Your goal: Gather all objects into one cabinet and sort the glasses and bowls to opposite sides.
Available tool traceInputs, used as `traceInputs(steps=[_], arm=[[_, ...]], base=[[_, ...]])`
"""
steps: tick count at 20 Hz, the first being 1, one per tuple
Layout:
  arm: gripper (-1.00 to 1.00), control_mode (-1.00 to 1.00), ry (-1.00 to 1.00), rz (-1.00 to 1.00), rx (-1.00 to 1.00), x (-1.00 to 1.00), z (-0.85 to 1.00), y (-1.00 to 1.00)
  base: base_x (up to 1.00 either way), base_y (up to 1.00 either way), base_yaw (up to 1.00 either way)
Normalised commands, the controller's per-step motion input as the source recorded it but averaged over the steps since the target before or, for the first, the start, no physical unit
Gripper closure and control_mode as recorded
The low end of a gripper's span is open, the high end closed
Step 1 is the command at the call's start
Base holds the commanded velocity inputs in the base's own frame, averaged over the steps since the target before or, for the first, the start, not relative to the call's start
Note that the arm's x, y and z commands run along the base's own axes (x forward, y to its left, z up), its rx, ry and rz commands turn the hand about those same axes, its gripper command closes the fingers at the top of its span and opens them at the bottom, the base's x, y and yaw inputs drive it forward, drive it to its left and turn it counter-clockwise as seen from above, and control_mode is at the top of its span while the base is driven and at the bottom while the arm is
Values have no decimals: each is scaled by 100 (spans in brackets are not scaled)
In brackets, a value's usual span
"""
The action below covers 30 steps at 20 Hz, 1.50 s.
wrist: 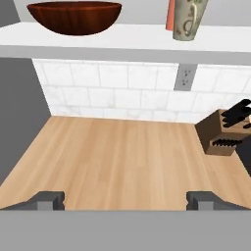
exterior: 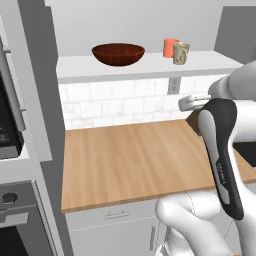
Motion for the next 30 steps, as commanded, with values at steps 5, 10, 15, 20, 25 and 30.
traceInputs(steps=[5, 10, 15, 20, 25, 30], arm=[[-100, 100, 0, -2, 0, -10, 0, -2], [-100, 100, 0, 0, 0, 0, 0, 0], [-100, 100, 0, 0, 0, 0, 0, 0], [-100, 100, 0, 0, 0, 0, 0, 0], [-100, 100, 0, 0, 0, 0, 0, 0], [-100, 100, 0, 0, 0, 0, 0, 0]], base=[[-12, -3, -2], [-55, -50, -14], [-55, -85, -13], [-70, -100, -13], [-40, -90, -11], [-11, -81, -6]])
